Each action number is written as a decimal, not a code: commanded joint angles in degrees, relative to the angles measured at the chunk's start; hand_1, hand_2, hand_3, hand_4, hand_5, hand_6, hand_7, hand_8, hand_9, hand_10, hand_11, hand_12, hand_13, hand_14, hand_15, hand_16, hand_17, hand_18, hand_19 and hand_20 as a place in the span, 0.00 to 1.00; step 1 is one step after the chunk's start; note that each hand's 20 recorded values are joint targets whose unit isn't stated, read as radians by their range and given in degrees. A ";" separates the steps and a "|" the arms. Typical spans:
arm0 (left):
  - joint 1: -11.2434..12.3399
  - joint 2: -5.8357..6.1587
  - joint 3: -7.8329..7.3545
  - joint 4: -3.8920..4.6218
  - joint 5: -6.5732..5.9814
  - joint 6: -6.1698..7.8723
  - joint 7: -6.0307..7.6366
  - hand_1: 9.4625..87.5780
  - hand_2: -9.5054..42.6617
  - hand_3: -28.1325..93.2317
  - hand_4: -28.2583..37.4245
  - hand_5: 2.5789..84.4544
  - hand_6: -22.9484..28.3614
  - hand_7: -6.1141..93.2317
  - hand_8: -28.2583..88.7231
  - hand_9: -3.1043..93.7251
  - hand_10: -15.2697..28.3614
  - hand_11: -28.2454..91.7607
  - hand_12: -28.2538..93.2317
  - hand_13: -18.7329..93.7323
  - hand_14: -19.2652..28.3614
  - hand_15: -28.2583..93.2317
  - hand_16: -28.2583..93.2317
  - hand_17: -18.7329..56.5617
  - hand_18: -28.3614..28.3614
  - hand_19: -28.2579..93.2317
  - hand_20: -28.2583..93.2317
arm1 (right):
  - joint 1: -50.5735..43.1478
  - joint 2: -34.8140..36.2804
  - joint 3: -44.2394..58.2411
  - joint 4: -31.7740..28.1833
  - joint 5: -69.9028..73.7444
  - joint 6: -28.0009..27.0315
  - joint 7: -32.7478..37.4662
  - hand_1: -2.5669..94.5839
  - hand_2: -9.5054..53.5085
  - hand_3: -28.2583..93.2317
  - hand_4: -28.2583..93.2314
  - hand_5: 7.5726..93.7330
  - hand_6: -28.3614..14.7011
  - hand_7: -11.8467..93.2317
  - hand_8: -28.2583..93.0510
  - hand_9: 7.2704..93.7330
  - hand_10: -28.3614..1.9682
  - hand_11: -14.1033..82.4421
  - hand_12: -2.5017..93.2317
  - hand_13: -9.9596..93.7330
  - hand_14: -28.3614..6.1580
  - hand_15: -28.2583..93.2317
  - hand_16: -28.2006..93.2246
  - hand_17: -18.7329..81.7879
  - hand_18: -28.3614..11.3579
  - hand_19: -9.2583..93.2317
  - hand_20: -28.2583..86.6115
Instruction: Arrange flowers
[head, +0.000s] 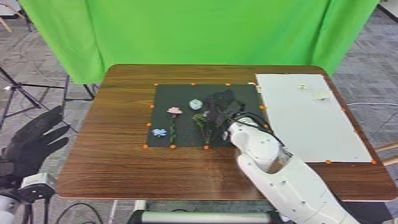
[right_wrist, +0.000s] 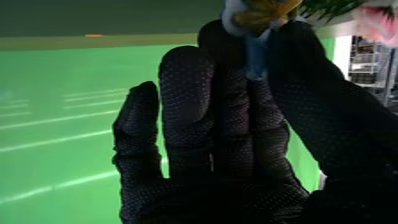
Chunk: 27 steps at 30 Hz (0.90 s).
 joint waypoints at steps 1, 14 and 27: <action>0.76 -0.25 -0.33 -0.09 -0.06 -0.24 -0.10 0.17 0.16 0.81 0.00 0.24 0.47 0.23 0.17 0.21 0.56 0.33 0.39 0.29 0.66 0.39 0.27 0.11 0.84 0.55 0.29 | -0.17 0.76 1.86 -3.39 0.08 -2.05 0.31 0.41 0.00 0.92 0.00 0.51 0.69 0.63 0.26 0.66 0.68 0.53 0.46 0.69 0.64 0.79 0.46 0.39 0.22 0.82 0.69; 0.80 -0.38 -0.30 -0.19 0.03 -0.15 -0.05 0.17 0.16 0.81 0.00 0.24 0.47 0.23 0.17 0.21 0.56 0.33 0.38 0.29 0.66 0.39 0.27 0.11 0.84 0.55 0.29 | 0.21 1.61 2.75 -4.15 -1.26 -4.15 2.09 0.34 0.00 0.95 0.00 0.47 0.65 0.60 0.07 0.54 0.58 0.64 0.34 0.62 0.58 0.81 0.45 0.36 0.21 0.80 0.70; 1.36 -0.78 -0.45 -0.48 0.11 0.35 0.51 0.17 0.15 0.81 0.00 0.23 0.47 0.24 0.17 0.22 0.55 0.33 0.38 0.29 0.66 0.39 0.27 0.11 0.84 0.55 0.29 | 6.97 12.20 7.42 4.73 -0.68 -4.33 14.25 0.32 0.00 0.97 0.01 0.30 0.57 0.49 0.09 0.36 0.47 0.46 0.29 0.48 0.53 0.66 0.37 0.29 0.22 0.71 0.63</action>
